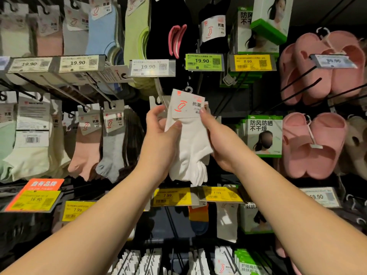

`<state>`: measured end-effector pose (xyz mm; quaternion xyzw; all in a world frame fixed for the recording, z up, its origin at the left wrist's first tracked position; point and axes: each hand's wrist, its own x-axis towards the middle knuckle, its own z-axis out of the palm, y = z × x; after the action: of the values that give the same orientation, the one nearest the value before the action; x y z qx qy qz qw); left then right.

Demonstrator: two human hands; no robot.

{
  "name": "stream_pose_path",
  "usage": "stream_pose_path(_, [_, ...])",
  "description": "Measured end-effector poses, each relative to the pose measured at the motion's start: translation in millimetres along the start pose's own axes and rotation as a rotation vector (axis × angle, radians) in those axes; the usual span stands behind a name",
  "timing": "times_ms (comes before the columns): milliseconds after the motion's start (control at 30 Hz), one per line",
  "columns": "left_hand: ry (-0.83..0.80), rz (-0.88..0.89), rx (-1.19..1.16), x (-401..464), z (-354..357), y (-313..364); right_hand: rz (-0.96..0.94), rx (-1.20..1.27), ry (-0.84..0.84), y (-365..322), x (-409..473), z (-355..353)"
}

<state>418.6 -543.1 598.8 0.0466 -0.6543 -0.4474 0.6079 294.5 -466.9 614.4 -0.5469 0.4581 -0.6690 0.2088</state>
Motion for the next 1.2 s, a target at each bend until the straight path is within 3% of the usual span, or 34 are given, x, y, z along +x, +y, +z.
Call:
stream_pose_path(167, [-0.060, -0.139, -0.032, 10, 18, 3, -0.172, -0.117, 0.103, -8, 1, -2])
stream_pose_path(400, [-0.071, -0.259, 0.038, 23, 34, 16, -0.159, -0.198, 0.248, -25, 26, -20])
stream_pose_path(767, [0.014, -0.176, 0.004, 17, 42, 19, -0.219, -0.195, 0.189, -29, 29, -30])
stream_pose_path(1200, [0.017, -0.239, -0.026, 21, 45, 18, -0.115, -0.251, 0.178, -40, 41, -35])
